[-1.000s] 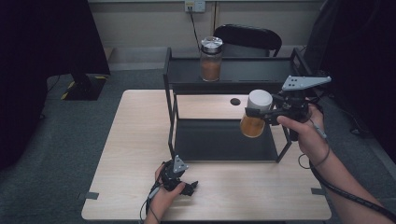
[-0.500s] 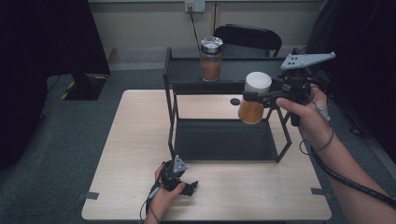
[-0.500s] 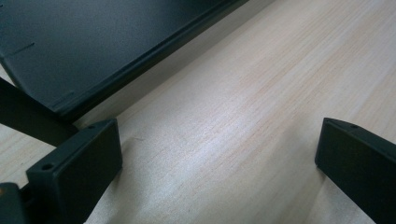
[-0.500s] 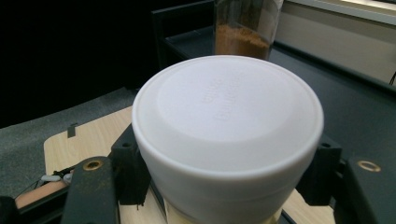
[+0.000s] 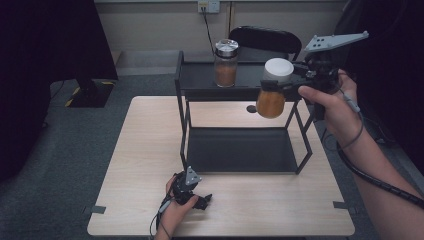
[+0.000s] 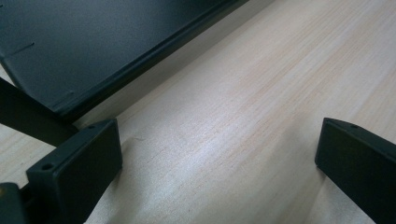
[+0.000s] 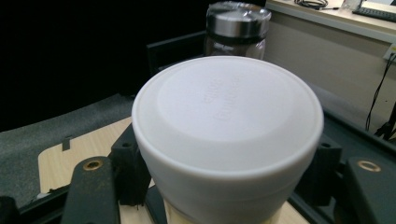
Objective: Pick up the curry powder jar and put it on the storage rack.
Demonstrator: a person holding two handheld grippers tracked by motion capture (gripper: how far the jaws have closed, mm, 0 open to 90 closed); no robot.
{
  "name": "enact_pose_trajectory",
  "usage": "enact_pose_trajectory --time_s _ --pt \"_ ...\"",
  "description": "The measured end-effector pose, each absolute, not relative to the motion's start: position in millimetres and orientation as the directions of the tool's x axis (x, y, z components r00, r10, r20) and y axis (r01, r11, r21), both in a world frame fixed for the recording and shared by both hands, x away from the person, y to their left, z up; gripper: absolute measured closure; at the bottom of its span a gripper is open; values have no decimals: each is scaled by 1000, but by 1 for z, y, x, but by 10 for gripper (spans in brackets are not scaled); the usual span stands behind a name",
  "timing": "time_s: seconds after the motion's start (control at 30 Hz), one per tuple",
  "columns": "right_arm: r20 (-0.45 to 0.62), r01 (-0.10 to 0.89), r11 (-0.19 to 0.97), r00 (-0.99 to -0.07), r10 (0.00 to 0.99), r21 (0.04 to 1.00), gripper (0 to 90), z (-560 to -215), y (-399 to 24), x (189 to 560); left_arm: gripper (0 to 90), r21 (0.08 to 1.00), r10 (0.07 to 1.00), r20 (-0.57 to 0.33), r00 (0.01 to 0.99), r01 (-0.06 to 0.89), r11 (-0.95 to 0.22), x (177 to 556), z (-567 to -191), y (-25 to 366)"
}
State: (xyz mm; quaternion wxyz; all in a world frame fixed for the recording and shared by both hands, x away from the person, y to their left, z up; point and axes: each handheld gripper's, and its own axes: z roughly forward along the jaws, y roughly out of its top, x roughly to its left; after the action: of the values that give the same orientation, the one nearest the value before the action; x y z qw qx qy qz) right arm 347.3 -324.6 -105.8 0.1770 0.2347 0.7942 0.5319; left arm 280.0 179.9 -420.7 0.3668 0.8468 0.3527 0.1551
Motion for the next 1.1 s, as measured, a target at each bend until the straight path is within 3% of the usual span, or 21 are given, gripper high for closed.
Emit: enact_pose_trajectory --time_s 0.83,1.1 --pt "-6 224 271 -760 650 936 339 -73 -308 382 0 731 712 3 703 484 -481 280 -421 180" --pt "13 249 248 -730 683 936 338 -79 -301 398 0 731 712 3 702 484 -481 280 -421 180"
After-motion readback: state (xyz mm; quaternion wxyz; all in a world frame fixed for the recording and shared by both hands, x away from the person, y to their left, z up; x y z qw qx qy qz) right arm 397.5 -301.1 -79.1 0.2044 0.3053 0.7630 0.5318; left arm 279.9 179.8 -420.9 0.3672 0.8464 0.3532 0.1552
